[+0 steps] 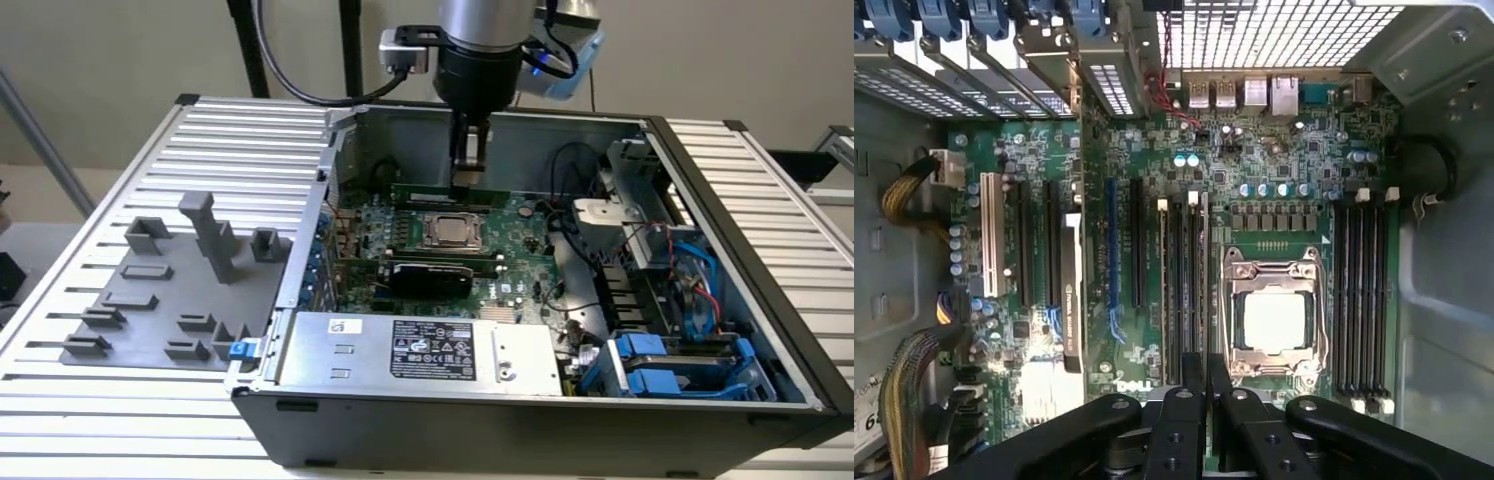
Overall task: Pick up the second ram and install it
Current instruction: 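Insert the second ram into the second slot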
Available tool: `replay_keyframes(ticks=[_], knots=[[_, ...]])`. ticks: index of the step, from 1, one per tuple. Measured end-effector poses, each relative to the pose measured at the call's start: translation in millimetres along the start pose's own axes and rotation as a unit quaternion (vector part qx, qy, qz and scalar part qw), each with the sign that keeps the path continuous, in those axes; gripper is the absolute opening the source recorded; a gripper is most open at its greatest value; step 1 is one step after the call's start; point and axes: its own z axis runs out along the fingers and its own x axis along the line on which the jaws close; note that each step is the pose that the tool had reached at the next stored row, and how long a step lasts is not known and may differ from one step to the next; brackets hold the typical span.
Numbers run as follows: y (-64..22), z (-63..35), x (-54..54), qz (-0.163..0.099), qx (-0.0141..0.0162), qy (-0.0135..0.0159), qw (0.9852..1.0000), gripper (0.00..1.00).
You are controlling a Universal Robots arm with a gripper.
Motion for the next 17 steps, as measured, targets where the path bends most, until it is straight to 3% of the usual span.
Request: replay_keyframes(ticks=[6,17], knots=[[-4.4,10.9,0.8,0.000,0.0000,-0.0001,1.0000,0.00],[-4.6,30.9,1.0,0.000,0.0000,0.0000,1.0000,0.00]])
